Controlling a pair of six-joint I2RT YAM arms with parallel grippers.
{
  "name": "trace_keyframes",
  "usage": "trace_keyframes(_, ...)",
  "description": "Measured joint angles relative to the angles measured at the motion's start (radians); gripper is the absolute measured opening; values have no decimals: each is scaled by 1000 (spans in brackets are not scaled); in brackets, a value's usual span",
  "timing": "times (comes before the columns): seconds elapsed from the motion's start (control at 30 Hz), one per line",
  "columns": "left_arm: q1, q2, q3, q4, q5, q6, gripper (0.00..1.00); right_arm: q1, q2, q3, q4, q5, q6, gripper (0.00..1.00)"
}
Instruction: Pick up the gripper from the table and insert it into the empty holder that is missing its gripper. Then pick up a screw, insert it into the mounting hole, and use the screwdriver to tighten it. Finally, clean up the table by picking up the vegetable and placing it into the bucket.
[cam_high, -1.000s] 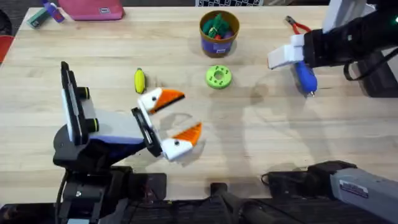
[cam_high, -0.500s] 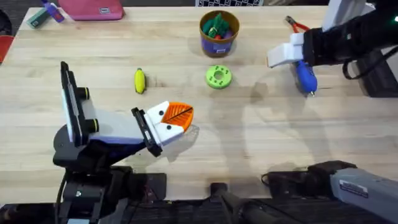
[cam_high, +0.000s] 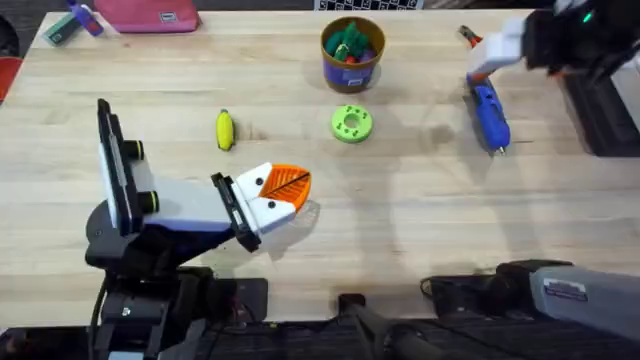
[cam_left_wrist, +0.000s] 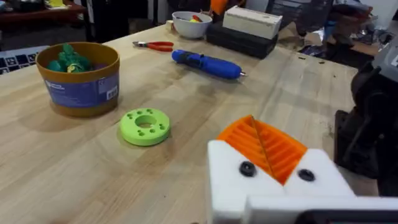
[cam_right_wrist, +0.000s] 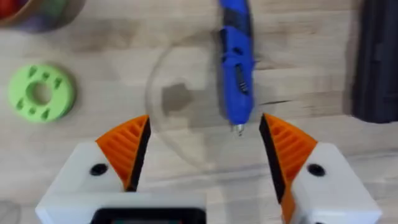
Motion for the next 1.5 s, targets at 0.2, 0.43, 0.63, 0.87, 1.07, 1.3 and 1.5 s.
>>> trace_keyframes(0.2,0,0,0,0,0,0,8,-115,155,89,7,9,-48,992)
trace_keyframes(0.43,0,0,0,0,0,0,8,-196,361,115,86,-67,-121,977)
trace_keyframes(0.63,0,0,0,0,0,0,8,-230,494,115,176,-101,-164,958)
trace_keyframes(0.87,0,0,0,0,0,0,8,-231,597,118,248,-109,-196,919)
trace_keyframes(1.07,0,0,0,0,0,0,8,-231,674,125,273,-128,-212,731)
trace_keyframes(1.3,0,0,0,0,0,0,8,-235,682,131,281,-124,-221,19)
trace_keyframes(1.5,0,0,0,0,0,0,8,-234,681,137,244,-123,-222,24)
